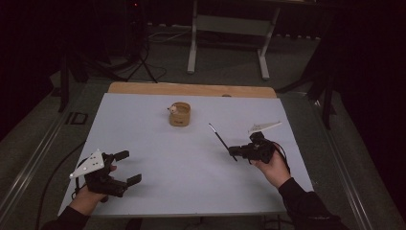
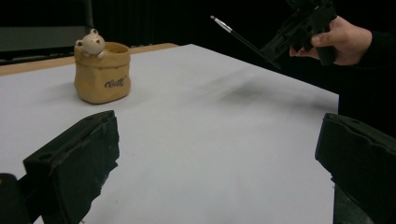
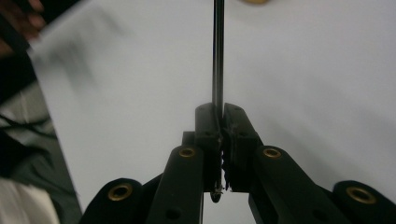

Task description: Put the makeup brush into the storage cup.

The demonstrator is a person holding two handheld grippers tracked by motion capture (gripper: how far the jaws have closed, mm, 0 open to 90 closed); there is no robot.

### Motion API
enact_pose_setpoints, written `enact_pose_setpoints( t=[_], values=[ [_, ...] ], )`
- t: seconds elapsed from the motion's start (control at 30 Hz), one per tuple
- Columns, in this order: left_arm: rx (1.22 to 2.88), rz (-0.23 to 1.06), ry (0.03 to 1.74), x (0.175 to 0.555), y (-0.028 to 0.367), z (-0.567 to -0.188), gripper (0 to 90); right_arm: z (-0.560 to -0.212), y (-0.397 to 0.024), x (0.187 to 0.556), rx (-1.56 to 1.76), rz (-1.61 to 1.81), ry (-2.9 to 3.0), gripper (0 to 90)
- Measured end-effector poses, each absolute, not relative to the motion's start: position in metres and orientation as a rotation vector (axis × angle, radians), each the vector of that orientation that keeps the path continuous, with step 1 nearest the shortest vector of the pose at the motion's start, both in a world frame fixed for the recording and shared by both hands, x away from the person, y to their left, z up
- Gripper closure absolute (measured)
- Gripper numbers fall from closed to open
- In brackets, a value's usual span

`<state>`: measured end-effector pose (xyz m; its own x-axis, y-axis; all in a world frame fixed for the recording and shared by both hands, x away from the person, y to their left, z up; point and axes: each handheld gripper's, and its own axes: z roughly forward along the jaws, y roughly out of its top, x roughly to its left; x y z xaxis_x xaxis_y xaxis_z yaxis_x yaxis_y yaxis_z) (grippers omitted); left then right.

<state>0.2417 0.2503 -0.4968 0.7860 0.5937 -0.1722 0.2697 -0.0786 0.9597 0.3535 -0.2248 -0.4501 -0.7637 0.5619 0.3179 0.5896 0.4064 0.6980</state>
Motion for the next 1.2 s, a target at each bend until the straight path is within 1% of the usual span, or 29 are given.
enact_pose_setpoints(
  t=[0.3,0.4,0.43,0.6,0.8,0.97,1.1,1.2],
  values=[
    [1.663,0.290,0.709,0.247,0.242,-0.489,0.0,-0.450,-0.232,0.343,-1.194,-1.416,-2.529,85.8],
    [1.646,0.303,0.725,0.250,0.240,-0.487,0.0,-0.446,-0.232,0.337,-1.257,-1.443,-2.549,85.8],
    [1.629,0.298,0.736,0.251,0.239,-0.488,0.0,-0.443,-0.230,0.330,-1.264,-1.479,-2.580,85.8],
    [1.620,0.283,0.761,0.256,0.234,-0.490,0.0,-0.440,-0.227,0.322,-1.252,-1.549,-2.549,85.8],
    [1.632,0.287,0.759,0.260,0.227,-0.488,0.0,-0.447,-0.228,0.317,-1.266,-1.598,-2.531,85.8],
    [1.626,0.266,0.772,0.268,0.219,-0.488,0.0,-0.456,-0.229,0.315,-1.296,-1.603,-2.522,85.8],
    [1.636,0.244,0.759,0.275,0.208,-0.488,0.0,-0.457,-0.229,0.315,-1.297,-1.608,-2.525,85.8],
    [1.656,0.256,0.740,0.279,0.200,-0.484,0.0,-0.456,-0.230,0.315,-1.300,-1.621,-2.527,85.8]
  ],
)
